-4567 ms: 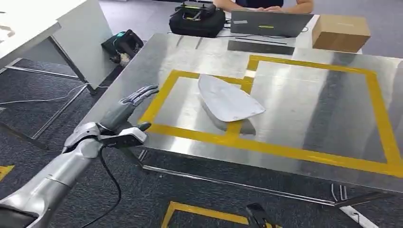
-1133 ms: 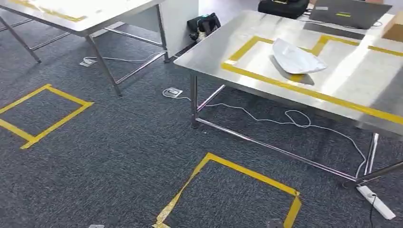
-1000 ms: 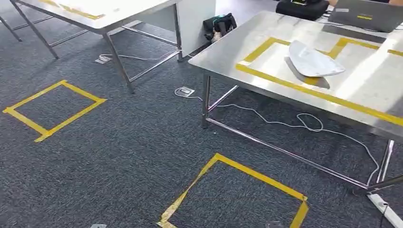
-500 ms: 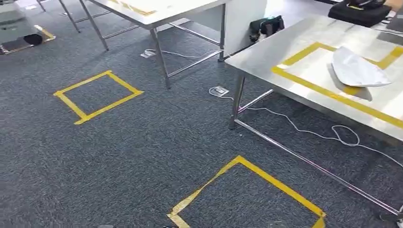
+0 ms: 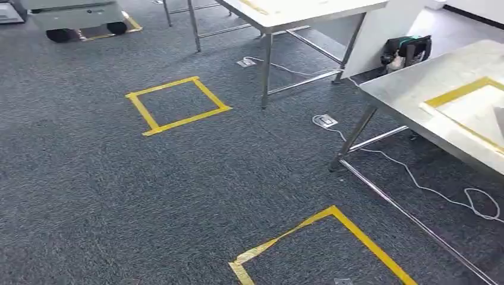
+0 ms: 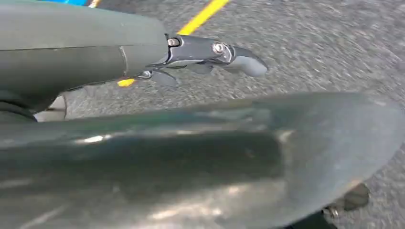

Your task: Take the parts from the cabinet and place them on the table.

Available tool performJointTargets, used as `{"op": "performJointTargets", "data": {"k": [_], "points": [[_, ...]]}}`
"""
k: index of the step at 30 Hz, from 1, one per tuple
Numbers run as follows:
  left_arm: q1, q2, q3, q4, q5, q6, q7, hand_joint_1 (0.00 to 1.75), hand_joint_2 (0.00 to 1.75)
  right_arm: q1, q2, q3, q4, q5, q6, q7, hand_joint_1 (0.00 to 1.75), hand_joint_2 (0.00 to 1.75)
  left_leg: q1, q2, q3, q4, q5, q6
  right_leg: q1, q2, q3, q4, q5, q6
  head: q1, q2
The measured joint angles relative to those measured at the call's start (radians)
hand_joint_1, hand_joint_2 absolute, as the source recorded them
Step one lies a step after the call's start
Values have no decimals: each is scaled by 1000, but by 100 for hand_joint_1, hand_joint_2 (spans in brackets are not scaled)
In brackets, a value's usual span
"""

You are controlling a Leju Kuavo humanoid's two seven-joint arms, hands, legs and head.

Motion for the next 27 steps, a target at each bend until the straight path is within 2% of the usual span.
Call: {"op": "performJointTargets", "data": {"k": [1, 2, 3, 4, 5, 10, 11, 12, 13, 14, 15, 16, 17, 18, 19, 20, 21, 22, 24, 25, 26, 27], "points": [[0, 0, 0, 0, 0, 0, 0, 0, 0, -1, 0, 0, 0, 0, 0, -1, 0, 0, -1, -15, 1, 0, 2, 0, 4, 9, 39, -85, 47, -8, 0, 0], [-1, -2, 0, 0, -3, 0, 0, 0, 0, -2, 0, -1, 0, -1, 0, -1, 0, 0, -1, -29, 1, 0, 3, -2, 7, 34, 85, -180, 92, -16, 0, 0], [-2, -4, 0, 0, -7, 3, 0, 0, 0, -2, -5, -3, 0, -3, 0, -2, 0, 0, 1, -40, 0, 0, 6, -4, 9, 86, 118, -249, 108, -25, 1, 0], [-4, -6, 0, 0, -11, 5, 0, 0, 0, -2, -6, -3, 0, -5, 0, -2, 0, 0, -5, -54, -4, 5, 6, -9, 7, 87, 121, -268, 102, -25, 0, 0], [-4, -8, 0, 0, -13, 6, 0, 0, 0, -2, -6, -4, 0, -8, 0, -3, 0, 0, -3, -58, -9, 3, 9, -13, 9, 78, 121, -267, 103, -22, 0, 0], [-4, -8, 0, 0, -14, 7, 0, 0, 0, -2, -6, -5, 0, -10, 0, -3, 0, 0, -2, -59, -9, 3, 9, -14, 9, 76, 120, -267, 103, -22, 0, 0], [0, -12, 0, 0, -21, 13, 0, 0, 0, -3, -7, -10, 0, -17, 3, -5, 0, 0, 3, -79, -11, -4, 15, -26, 15, 61, 122, -266, 104, -28, 1, 0], [-3, -18, 0, 0, -34, 23, 3, 0, 0, 3, -15, -21, 0, -25, 6, -6, 0, 0, 0, 42, -88, 158, -97, -46, 7, 1, 136, -293, 127, -44, -7, 0], [-6, -18, 0, 1, -36, 24, 3, 0, 0, 8, -16, -24, 0, -26, 7, -6, 0, 0, 3, 49, -124, 237, -133, -52, 7, -16, 135, -293, 127, -44, -6, 0], [-6, -19, 0, 1, -37, 24, 4, 0, 0, 10, -18, -26, 0, -26, 8, -6, 0, 0, 8, 51, -153, 298, -151, -57, 6, -34, 134, -293, 126, -44, -6, 0], [-4, -19, 0, 1, -37, 24, 5, 0, 0, 10, -18, -27, 0, -26, 8, -6, 0, 0, 13, 53, -156, 306, -143, -63, 5, -48, 133, -293, 125, -43, -6, 0], [-3, -19, 0, 1, -37, 24, 7, 0, 0, 10, -18, -28, 0, -26, 8, -5, 0, 0, 18, 56, -137, 271, -113, -68, 4, -62, 133, -292, 124, -40, -6, 0], [-2, -20, 0, 1, -34, 24, 7, 0, 0, 10, -18, -28, 0, -26, 9, -5, 0, 0, 23, 65, -96, 196, -71, -74, 0, -74, 134, -290, 121, -35, -6, 0], [-3, -21, 0, 1, -35, 24, 7, 0, 0, 10, -18, -29, 0, -26, 9, -5, 0, 0, 27, 88, -41, 100, -30, -80, -3, -86, 136, -285, 116, -28, -6, 0], [-4, -25, -1, 1, -37, 24, 6, 0, 0, 9, -20, -29, 0, -26, 10, -5, 0, 0, 30, 148, 3, 26, -9, -88, 2, -96, 139, -278, 110, -18, -8, 0], [-10, -32, -2, 0, -40, 24, 6, 0, 0, 10, -25, -31, 0, -26, 11, -5, 0, 0, 27, 163, 7, 13, -16, -78, 6, -105, 125, -267, 97, -8, -13, 0], [-11, -34, -2, 1, -40, 23, 6, 0, 0, 9, -26, -32, 0, -26, 11, -5, 0, 0, 25, 138, 5, 13, -18, -58, 7, -113, 133, -270, 95, -4, 1, 0], [-10, -34, -2, 1, -40, 24, 6, 0, 0, 8, -25, -34, 0, -26, 11, -5, 0, 0, 21, 131, 4, 13, -19, -50, 4, -124, 139, -273, 93, 0, 4, 0], [-10, -34, -2, 1, -41, 24, 5, 0, 0, 4, -25, -35, 0, -26, 11, -5, 0, 0, 18, 103, 1, 12, -15, -34, -4, -145, 155, -275, 91, 9, 3, 0], [-9, -35, -2, 1, -41, 24, 5, 0, 0, 2, -26, -35, 0, -26, 11, -5, 0, 0, 21, 94, 2, 10, -12, -26, -9, -93, 144, -257, 71, 17, 4, 0], [-10, -35, -2, 1, -41, 24, 5, 0, 0, 3, -26, -35, 0, -26, 11, -5, 0, 0, 21, 83, 1, 10, -10, -19, -11, -45, 124, -206, 34, 17, 6, 0], [-12, -35, -2, 1, -41, 24, 5, 0, 0, 5, -26, -36, 0, -26, 11, -5, 0, 0, 20, 71, -2, 10, -8, -14, -10, -19, 87, -125, -10, 17, 7, 0]]}}
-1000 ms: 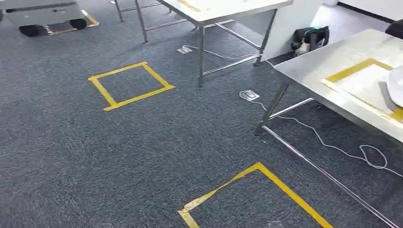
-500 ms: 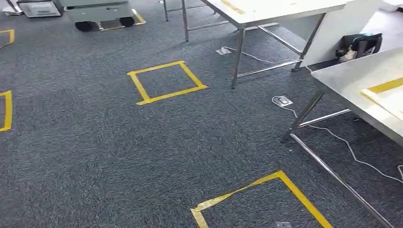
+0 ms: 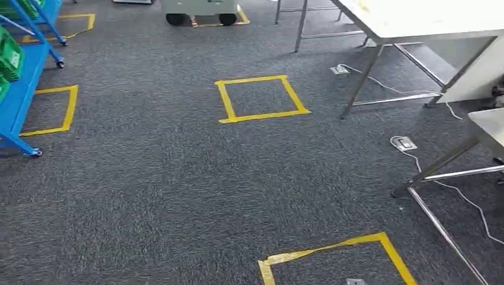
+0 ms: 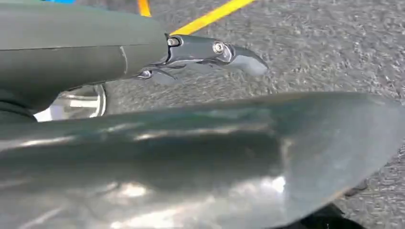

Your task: Take the parts from the cabinet and place them on the table.

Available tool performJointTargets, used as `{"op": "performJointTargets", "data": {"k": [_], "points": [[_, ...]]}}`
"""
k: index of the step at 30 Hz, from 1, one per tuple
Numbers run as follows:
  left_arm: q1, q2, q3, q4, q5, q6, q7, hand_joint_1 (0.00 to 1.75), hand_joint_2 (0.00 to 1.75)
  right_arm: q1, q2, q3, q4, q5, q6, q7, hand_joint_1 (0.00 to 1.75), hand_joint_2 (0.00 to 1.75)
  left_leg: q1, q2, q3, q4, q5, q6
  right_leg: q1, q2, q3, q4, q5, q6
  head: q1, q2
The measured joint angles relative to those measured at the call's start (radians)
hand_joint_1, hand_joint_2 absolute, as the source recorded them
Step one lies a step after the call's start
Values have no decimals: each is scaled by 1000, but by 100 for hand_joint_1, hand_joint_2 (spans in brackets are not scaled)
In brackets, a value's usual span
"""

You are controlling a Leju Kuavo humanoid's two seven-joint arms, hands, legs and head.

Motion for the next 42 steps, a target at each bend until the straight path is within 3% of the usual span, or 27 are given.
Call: {"op": "performJointTargets", "data": {"k": [2, 3, 4, 6, 7, 8, 12, 13, 14, 15, 17, 18, 19, 21, 22, 23, 27, 28, 30, 31, 33, 34, 36, 37, 38, 39, 42], "points": [[-1, -1, 0, 0, 0, 0, 0, 0, 0, 4, 0, 0, 2, 0, 0, 1, 0, 0, -5, -32, -4, 0, 1, 4, 0, 15, -86, 169, -65, -2, 0, 0], [0, -1, 0, 0, -1, -2, 0, 0, 0, 7, 0, 0, 2, 0, 0, 1, 0, 0, -6, -49, -3, 0, 1, 4, 0, 15, -104, 194, -59, -5, 0, 0], [1, -1, 0, 0, -5, -7, 0, 0, 0, 8, 0, -1, 2, 0, 0, 2, 0, 0, -7, -67, -2, 1, 2, 3, 0, 16, -97, 166, -27, -8, 0, 0], [0, -3, -2, 0, -11, -12, 1, 0, 0, 8, 0, -1, 2, 2, 0, 2, 0, 0, -6, -98, -1, 1, 3, 1, -2, 33, -31, 6, 68, -11, 0, 0], [-1, -6, -2, 0, -15, -14, 1, 0, 0, 7, 0, -1, 2, 5, 0, 3, 0, 0, -4, -112, -1, 1, 4, -3, -6, 69, 11, -85, 109, -11, 0, 0], [-3, -6, -3, 0, -21, -15, 1, 0, 0, 8, 0, -1, 3, 6, 1, 4, 0, 0, -10, -124, -6, 5, 5, -11, -12, 132, 22, -125, 102, -6, 2, 0], [1, -7, -9, 2, -21, -21, 1, 0, 0, 2, 0, -1, 3, 17, 2, 4, 0, 0, 1, -167, -18, -9, 24, -43, -2, 82, 28, -127, 118, -32, 0, 0], [1, -6, -9, 2, -19, -23, 1, 0, 0, 0, 0, -1, 3, 21, -1, 3, 0, 0, 0, -131, -21, 1, 14, -42, -5, 63, 29, -134, 124, -41, 0, 0], [1, -6, -9, 2, -16, -26, 1, 0, 0, -1, 0, -1, 3, 25, -3, 2, 0, 0, -7, -68, -41, 38, -20, -42, -2, 53, 29, -138, 127, -47, -7, 0], [-2, -6, -9, 2, -13, -27, 1, 0, 0, 0, 0, -1, 3, 27, -5, 2, 0, 0, -9, -38, -74, 111, -65, -45, 1, 37, 28, -138, 127, -51, -10, 0], [-4, -6, -9, 2, -10, -31, 2, 0, 0, 4, 0, -1, 3, 32, -8, 2, 0, 0, -8, -21, -145, 268, -134, -47, 7, 1, 26, -138, 125, -55, -9, 0], [-3, -6, -9, 2, -10, -33, 5, 0, 0, 4, 0, -1, 3, 34, -9, 2, 0, 0, -8, -20, -162, 311, -143, -47, 9, -16, 26, -138, 124, -55, -9, 0], [-1, -6, -9, 2, -10, -35, 8, 0, 0, 2, 0, -1, 3, 35, -10, 2, 0, 0, -9, -19, -152, 301, -125, -46, 9, -31, 26, -138, 124, -56, -10, 0], [1, -5, -9, 2, -7, -35, 10, 0, 0, -4, 2, -1, 3, 40, -11, 2, 0, 0, -9, -6, -73, 159, -46, -43, 9, -57, 28, -138, 123, -54, -10, 0], [0, -3, -9, 2, -6, -34, 10, 0, 0, -7, 3, 0, 3, 44, -12, 4, 0, 0, -11, 26, -21, 69, -13, -40, 9, -68, 31, -138, 121, -52, -10, 0], [-2, -2, -9, 2, -5, -32, 10, 0, 0, -8, 4, 0, 3, 45, -13, 5, 0, 0, -18, 87, 17, 8, -8, -37, 16, -76, 34, -137, 118, -46, -10, 0], [0, 4, -8, 2, -2, -27, 11, 0, 0, -13, 7, 1, 4, 51, -15, 16, 0, 0, -25, 41, 10, -9, -10, -13, 18, -124, 44, -137, 110, -27, -8, 0], [1, 6, -8, 2, -2, -28, 12, 0, 0, -15, 8, 2, 4, 53, -15, 17, 0, 0, -16, 26, 15, -15, -3, -4, 15, -117, 37, -133, 102, -19, -9, 0], [0, 11, -7, 2, -1, -35, 18, 0, 0, -16, 10, 2, 4, 53, -14, 18, 0, 0, -12, 8, 12, -15, 0, 5, 10, -19, 5, -43, 41, -9, 5, 0], [-2, 12, -7, 2, -1, -38, 19, 0, 0, -15, 11, 2, 4, 53, -13, 18, 0, 0, -12, -7, 9, -15, 3, 8, 8, 3, -37, 49, -2, -6, 6, 0], [-1, 15, -7, 2, -1, -43, 23, 0, 0, -13, 12, 3, 5, 53, -13, 20, 0, 0, -12, -35, 6, -15, 4, 10, 7, 14, -110, 192, -49, -3, 8, 0], [1, 17, -7, 2, -1, -43, 24, 0, 0, -10, 12, 3, 5, 53, -11, 20, 0, 0, -12, -51, 7, -14, 5, 8, 6, 14, -119, 201, -36, -3, 8, 0], [3, 19, -7, 2, -3, -45, 26, 0, 0, -11, 12, 3, 5, 53, -11, 20, 0, 0, -10, -83, 7, -13, 8, 3, 1, 20, -71, 81, 48, -2, 8, 0], [3, 19, -7, 2, -4, -45, 26, 0, 0, -12, 12, 3, 5, 53, -11, 20, 0, 0, -7, -97, 8, -12, 8, -1, -3, 37, -28, -13, 96, -1, 8, 0], [1, 19, -7, 2, -4, -45, 26, 0, 0, -12, 12, 3, 5, 53, -11, 19, 0, 0, -6, -110, 6, -11, 9, -8, -11, 79, 11, -92, 125, 3, 8, 0], [-1, 22, -7, 2, -4, -45, 26, 0, 0, -11, 15, 3, 6, 53, -10, 20, 0, 0, -10, -124, -2, -3, 8, -17, -16, 120, 20, -127, 109, 3, 12, 0], [7, 25, -7, 2, -4, -45, 26, 0, 0, -17, 16, 3, 6, 56, -10, 22, 0, 0, 1, -153, -13, -16, 26, -41, -4, 91, 22, -117, 117, -22, 10, 0]]}}
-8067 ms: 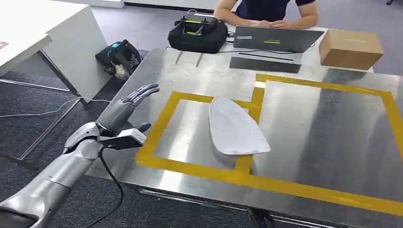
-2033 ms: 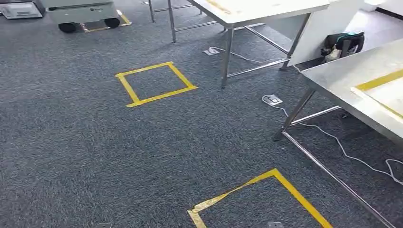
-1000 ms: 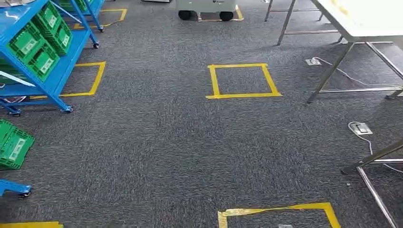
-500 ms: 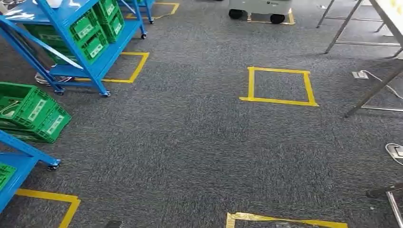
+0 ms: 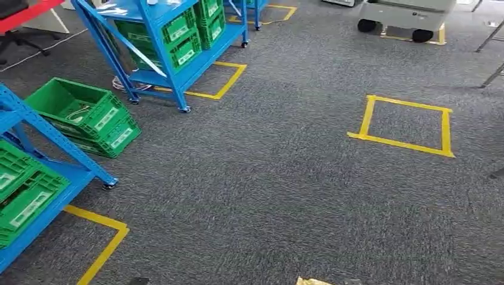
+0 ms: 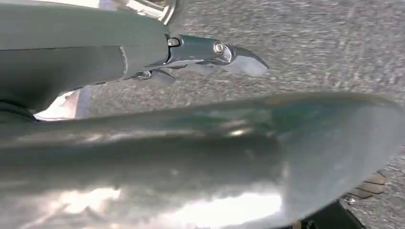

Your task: Take the parts from the cabinet and place them on the table.

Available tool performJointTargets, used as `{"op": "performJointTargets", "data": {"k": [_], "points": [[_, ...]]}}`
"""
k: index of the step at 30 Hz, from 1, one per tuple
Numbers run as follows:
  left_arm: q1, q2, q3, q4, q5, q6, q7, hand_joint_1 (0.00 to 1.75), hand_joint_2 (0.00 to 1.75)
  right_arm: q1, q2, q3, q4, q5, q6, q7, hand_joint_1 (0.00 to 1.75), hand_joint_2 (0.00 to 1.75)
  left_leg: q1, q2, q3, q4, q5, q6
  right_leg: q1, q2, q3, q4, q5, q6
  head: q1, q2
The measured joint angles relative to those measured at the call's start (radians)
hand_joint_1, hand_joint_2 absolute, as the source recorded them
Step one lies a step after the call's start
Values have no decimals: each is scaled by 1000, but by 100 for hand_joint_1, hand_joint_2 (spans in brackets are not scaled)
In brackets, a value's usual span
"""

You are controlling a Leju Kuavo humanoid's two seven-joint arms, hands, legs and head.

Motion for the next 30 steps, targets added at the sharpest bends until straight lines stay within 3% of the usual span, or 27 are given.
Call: {"op": "performJointTargets", "data": {"k": [1, 2, 3, 4, 6, 7, 8, 10, 11, 12, 13, 16, 17, 18, 19, 21, 22, 23, 24, 25, 26, 27, 28, 30], "points": [[2, 2, 0, 0, 0, 0, 0, 0, 0, 0, 0, 0, 0, 2, 0, 0, 0, 0, 2, -11, -4, 1, 3, -5, -4, -15, -1, -6, 6, -10, 0, 0], [4, 3, 0, 0, 0, 0, 0, 0, 0, -2, 1, 0, 0, 3, 0, 0, 0, 0, -2, 40, -8, 13, -11, -4, -4, -29, -1, -8, 10, -17, 0, 0], [3, 3, 0, 1, 0, 0, 1, 0, 0, -2, 2, 0, 0, 3, 0, -1, 0, 0, -8, 99, -29, 57, -47, -6, -1, -40, -2, -10, 11, -24, -11, 0], [-1, 3, 0, 0, 0, 0, 1, 0, 0, 1, 2, 0, 0, 3, 0, 0, 0, 0, -9, 123, -67, 140, -96, -9, 2, -57, -5, -9, 12, -27, -15, 0], [-5, 2, 0, 0, 0, 0, 1, 0, 0, 7, 2, 0, 0, 4, 0, 0, 0, 0, -9, 134, -137, 297, -163, -10, 8, -95, -9, -9, 11, -31, -15, 0], [-4, 2, 0, 0, 0, 0, 1, 0, 0, 7, 2, 0, 0, 4, 0, 0, 0, 0, -9, 134, -146, 323, -165, -10, 10, -110, -10, -9, 11, -31, -14, 0], [-1, 2, 0, 0, -2, -1, 1, 0, 0, 6, 2, 0, 0, 4, 1, 0, 0, 0, -9, 135, -131, 306, -146, -9, 10, -123, -10, -9, 11, -31, -15, 0], [0, 5, 0, 0, -3, -1, 1, 0, 0, 3, 2, 0, 0, 5, 3, 0, 0, 0, -12, 152, -41, 152, -65, -2, 11, -150, -7, -9, 10, -30, -15, 0], [-2, 5, 0, 0, -3, 0, 1, 0, 0, 1, 2, 0, 0, 5, 3, 0, 0, 0, -15, 189, 10, 67, -36, 2, 11, -161, -4, -9, 9, -28, -15, 0], [-7, 5, 0, 0, -4, -1, 1, 0, 0, 0, 2, 0, 0, 5, 3, 0, 0, 0, -25, 239, 36, 13, -43, 2, 20, -171, -4, -5, 5, -23, -17, 0], [-12, 5, 0, 1, -4, -1, 1, 0, 0, 0, 2, 0, 0, 5, 3, 0, 0, 0, -24, 225, 34, 10, -40, 14, 22, -179, -8, -4, 3, -17, -18, 0], [-4, 6, 0, 1, -6, 0, 1, 0, 0, -8, 2, 0, 0, 5, 4, -1, 0, 0, -27, 189, 26, 4, -36, 31, 21, -216, 5, -10, 2, -5, -15, 0], [-3, 7, 0, 1, -6, 0, 1, 0, 0, -10, 2, 0, -1, 6, 4, -1, 0, 0, -19, 178, 29, 1, -31, 38, 16, -178, -3, -1, -7, 7, -14, 0], [-3, 9, 1, 1, -6, 0, 2, 0, 0, -10, 2, 0, -1, 5, 4, -2, 0, 0, -16, 170, 28, 1, -29, 42, 16, -121, -17, 35, -33, 13, -7, 0], [-7, 8, 1, 1, -6, 0, 2, 0, 0, -8, 2, 0, -1, 5, 4, -2, 0, 0, -16, 158, 26, 1, -27, 46, 13, -94, -46, 102, -71, 15, -5, 0], [-10, 5, 1, 1, -3, -1, 2, 0, 0, -3, 2, 0, 0, 5, 4, -1, 0, 0, -16, 128, 22, 1, -24, 49, 12, -78, -128, 274, -141, 18, -4, 0], [-9, 5, 1, 1, -2, -1, 2, 0, 0, 0, 2, 0, 0, 5, 4, 0, 0, 0, -16, 114, 22, 2, -23, 49, 12, -77, -152, 316, -145, 17, -4, 0], [-7, 6, 2, 1, 1, -1, 2, 0, 0, 0, 2, 0, 0, 6, 4, 0, 0, 0, -16, 99, 23, 2, -23, 49, 12, -77, -152, 305, -123, 16, -4, 0], [-5, 6, 3, 1, 2, -1, 2, 0, 0, -1, 2, 0, 0, 6, 4, 0, 0, 0, -16, 84, 23, 2, -21, 46, 11, -75, -131, 253, -83, 16, -4, 0], [-6, 6, 5, 1, 2, 0, 2, 0, 0, -3, 2, 0, 0, 6, 4, -1, 0, 0, -15, 69, 24, 2, -20, 44, 9, -70, -95, 172, -37, 14, -5, 0], [-7, 5, 6, 1, 2, -1, 2, 0, 0, -4, 2, 0, 0, 5, 4, -1, 0, 0, -13, 54, 24, 3, -19, 40, 6, -51, -52, 82, 7, 14, -3, 0], [-8, 5, 7, 1, 2, -1, 2, 0, 0, -5, 2, 0, 0, 6, 4, -1, 0, 0, -13, 43, 20, 5, -18, 33, 0, 8, -29, 28, 13, 14, -3, 0], [-11, 6, 7, 1, 2, -1, 2, 0, 0, -4, 2, 0, 0, 5, 4, -1, 0, 0, -16, 28, 10, 14, -21, 25, -7, 24, -19, 0, 3, 8, -6, 0], [-10, 6, 8, 1, 3, -1, 1, 0, 0, -7, 2, 0, 0, 5, 4, -2, 0, 0, -9, 7, -1, 9, -9, 11, 2, 4, -20, 12, 5, -1, -6, 0]]}}
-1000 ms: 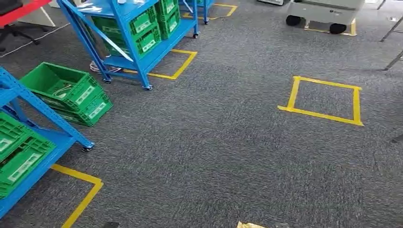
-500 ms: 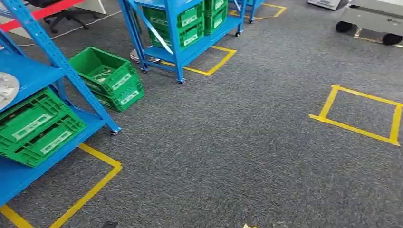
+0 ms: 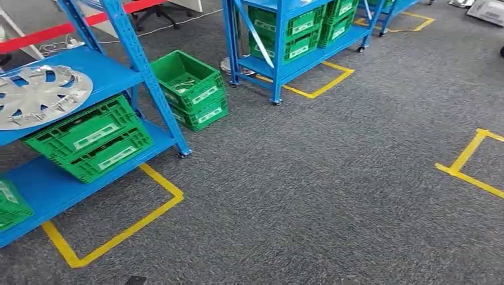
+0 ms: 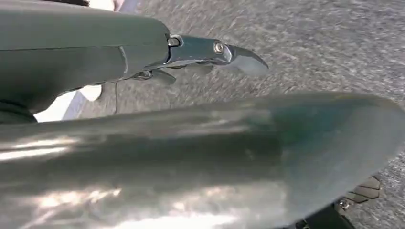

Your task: Take the parts from the cabinet and place them on the table.

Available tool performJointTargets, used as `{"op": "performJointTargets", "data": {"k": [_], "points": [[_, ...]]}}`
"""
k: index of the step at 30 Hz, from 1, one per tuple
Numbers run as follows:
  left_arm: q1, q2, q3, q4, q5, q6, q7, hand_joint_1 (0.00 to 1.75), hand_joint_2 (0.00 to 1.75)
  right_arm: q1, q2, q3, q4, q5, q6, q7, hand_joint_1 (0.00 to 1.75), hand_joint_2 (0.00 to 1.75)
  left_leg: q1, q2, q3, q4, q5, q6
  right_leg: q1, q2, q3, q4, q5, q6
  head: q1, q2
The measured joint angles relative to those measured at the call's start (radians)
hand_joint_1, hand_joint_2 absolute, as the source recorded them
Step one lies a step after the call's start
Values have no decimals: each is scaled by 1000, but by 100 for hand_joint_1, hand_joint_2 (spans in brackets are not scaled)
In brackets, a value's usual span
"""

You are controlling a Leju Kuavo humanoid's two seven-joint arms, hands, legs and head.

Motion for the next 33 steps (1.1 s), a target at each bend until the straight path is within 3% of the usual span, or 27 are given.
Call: {"op": "performJointTargets", "data": {"k": [1, 2, 3, 4, 6, 7, 8, 9, 10, 11, 12, 13, 16, 17, 18, 19, 21, 22, 23, 24, 26, 27, 28, 29, 31, 32, 33], "points": [[4, 0, 1, 0, 0, 0, 0, 0, 0, 1, 0, 0, 0, 0, -1, 0, 0, 0, 3, -13, -4, -1, 5, -8, 1, -13, -1, 0, 4, -8, 1, 0], [6, 3, 2, 0, 0, 0, 0, 0, 0, 0, 0, -1, 0, 0, -1, -1, 0, 0, 4, -6, -7, 3, 1, -9, -5, -29, -1, -7, 10, -18, 2, 0], [8, 1, 2, 0, 0, 0, 0, 0, 0, -2, 0, -1, 0, 0, -2, -1, 0, 0, -5, 60, -16, 27, -22, -12, -2, -38, -1, -8, 11, -24, -1, 0], [6, 1, 3, 0, 0, 0, 0, 0, 0, -1, 0, -1, 0, 0, -2, -2, 0, 0, -6, 97, -46, 87, -64, -16, 0, -52, -2, -8, 12, -31, -16, 0], [-2, 0, 5, 0, 0, 0, 0, 0, 0, 5, 0, -1, 0, 0, -2, -2, 0, 0, -5, 123, -119, 247, -143, -19, 6, -88, -6, -8, 10, -35, -15, 0], [-2, -2, 5, 0, 0, 0, 0, 0, 0, 7, 0, -1, 0, 0, -2, -1, 0, 0, -5, 127, -141, 299, -158, -19, 8, -105, -7, -8, 10, -36, -15, 0], [0, -3, 6, 0, 0, 0, 0, 0, 0, 8, 0, -1, 0, 0, -3, -1, 0, 0, -5, 128, -139, 305, -151, -18, 9, -118, -8, -8, 10, -36, -15, 0], [3, -3, 6, 0, 0, 0, 0, 0, 0, 7, 0, -1, 0, 1, -3, -1, 0, 0, -5, 129, -116, 270, -123, -16, 11, -132, -8, -8, 10, -36, -16, 0], [5, -3, 7, 0, 0, 1, 0, 0, 0, 5, 0, -1, 0, 1, -4, 0, 0, 0, -7, 135, -70, 193, -82, -11, 12, -145, -7, -8, 10, -36, -15, 0], [4, -3, 8, 0, 0, 1, 0, 0, 0, 4, 0, -1, 0, 1, -5, 0, 0, 0, -12, 159, -18, 107, -47, -4, 12, -157, -4, -8, 10, -35, -15, 0], [1, -3, 8, 0, 1, 1, 0, 0, 0, 4, 0, -1, 0, 1, -5, -1, 0, 0, -20, 220, 29, 34, -30, 6, 14, -167, -1, -8, 8, -32, -16, 0], [-4, -3, 8, 0, 2, 2, -1, 0, 0, 6, 0, -1, 0, 1, -5, -2, 0, 0, -29, 252, 41, -7, -39, 10, 24, -178, -3, 0, 2, -25, -17, 0], [-1, -4, 9, 0, 5, 2, -2, 0, 0, 3, 0, -1, 0, 0, -6, -2, 0, 0, -28, 204, 29, 0, -34, 20, 24, -217, 8, -10, 3, -16, -13, 0], [1, -5, 10, 0, 6, 2, -2, 0, 0, 2, 0, -1, 0, 0, -6, -2, 0, 0, -20, 190, 36, -7, -27, 29, 25, -217, 8, -7, -2, -8, -16, 0], [4, -4, 11, 0, 7, 3, -2, 0, 0, 0, 0, -1, 0, 0, -6, -2, 0, 0, -14, 181, 35, -8, -25, 32, 21, -156, -2, 12, -16, 3, -10, 0], [2, -4, 13, 0, 9, 3, -2, 0, 0, 1, 0, -1, 0, 0, -6, -2, 0, 0, -12, 170, 34, -8, -22, 37, 17, -112, -21, 61, -49, 7, -5, 0], [-3, -6, 14, 0, 9, 2, -2, 0, 0, 8, 0, -1, 0, 0, -6, -2, 0, 0, -10, 138, 29, -8, -20, 41, 14, -83, -95, 228, -128, 12, -2, 0], [-2, -7, 15, 0, 9, 2, -2, 0, 0, 11, 0, -1, 0, 0, -6, -2, 0, 0, -10, 121, 28, -8, -19, 41, 14, -82, -126, 289, -147, 14, -1, 0], [0, -7, 15, 0, 9, 2, -2, 0, 0, 13, 0, -1, 0, 0, -6, -2, 0, 0, -10, 107, 28, -7, -19, 40, 13, -81, -136, 303, -141, 13, -1, 0], [2, -7, 16, 0, 9, 2, -2, 0, 0, 13, 0, -1, 0, 0, -6, -2, 0, 0, -8, 92, 29, -6, -18, 38, 11, -81, -123, 270, -111, 13, -1, 0], [2, -7, 16, 0, 9, 2, -2, 0, 0, 12, 0, -1, 0, 0, -6, -2, 0, 0, -3, 61, 30, -4, -17, 31, 3, -66, -44, 103, -17, 18, -2, 0], [1, -7, 17, 0, 12, 2, -2, 0, 0, 12, 0, -1, 0, 0, -6, -2, 0, 0, 0, 47, 29, -1, -17, 24, -7, -23, -5, 20, 10, 25, 0, 0], [-1, -6, 19, 0, 14, 3, -2, 0, 0, 13, 2, -1, 1, 1, -6, -2, 0, 0, -4, 34, 21, 6, -18, 14, -10, 27, 7, -5, -12, 27, 2, 0], [-2, -6, 22, 0, 15, 3, -2, 0, 0, 11, 2, 0, 1, 2, -5, -2, 0, 0, -2, 22, 15, 5, -13, 8, -9, 13, 13, -1, -8, 14, 0, 0], [3, -6, 27, 0, 21, 3, -1, 0, 0, 8, 2, -1, 1, 5, -5, -2, 0, 0, 3, 5, 9, -3, -3, -6, -1, -5, 8, 4, -5, 1, 0, 0], [5, -6, 30, 0, 21, 3, 0, 0, 0, 8, 2, -1, 1, 7, -5, -2, 0, 0, 5, -8, 5, -2, -2, -10, -5, -19, 9, 0, -1, -8, 0, 0], [6, -5, 33, 0, 22, 3, 1, 0, 0, 5, 2, -1, 1, 8, -5, -2, 0, 0, 0, 42, 2, 10, -12, -12, -6, -33, 9, -2, 1, -15, 0, 0]]}}
